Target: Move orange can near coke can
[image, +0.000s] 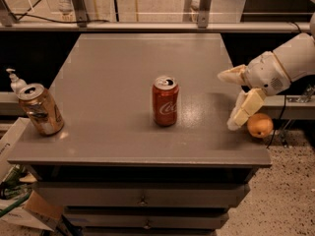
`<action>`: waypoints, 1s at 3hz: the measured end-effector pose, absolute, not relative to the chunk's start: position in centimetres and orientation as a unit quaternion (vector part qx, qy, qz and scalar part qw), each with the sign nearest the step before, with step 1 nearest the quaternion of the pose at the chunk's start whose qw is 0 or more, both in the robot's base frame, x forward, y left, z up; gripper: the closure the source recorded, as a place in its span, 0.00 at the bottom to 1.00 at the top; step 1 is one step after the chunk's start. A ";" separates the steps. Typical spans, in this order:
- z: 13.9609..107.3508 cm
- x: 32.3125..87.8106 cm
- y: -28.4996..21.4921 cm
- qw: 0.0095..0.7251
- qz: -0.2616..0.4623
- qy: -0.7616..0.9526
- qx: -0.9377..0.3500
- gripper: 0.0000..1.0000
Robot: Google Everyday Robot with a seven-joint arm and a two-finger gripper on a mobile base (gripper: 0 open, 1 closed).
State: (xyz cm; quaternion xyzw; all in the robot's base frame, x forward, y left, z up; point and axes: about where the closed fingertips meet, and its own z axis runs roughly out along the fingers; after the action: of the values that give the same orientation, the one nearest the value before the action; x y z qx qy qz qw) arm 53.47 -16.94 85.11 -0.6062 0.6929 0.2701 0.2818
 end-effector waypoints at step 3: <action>86.1 54.0 -21.8 0.291 0.243 0.724 -0.576 0.00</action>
Offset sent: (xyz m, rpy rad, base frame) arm 0.0035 -0.0656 0.0148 -0.0357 -0.0150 -0.1309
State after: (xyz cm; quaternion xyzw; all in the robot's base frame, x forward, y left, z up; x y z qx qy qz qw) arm 53.99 -21.83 86.10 -0.5764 0.7242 0.2427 0.2906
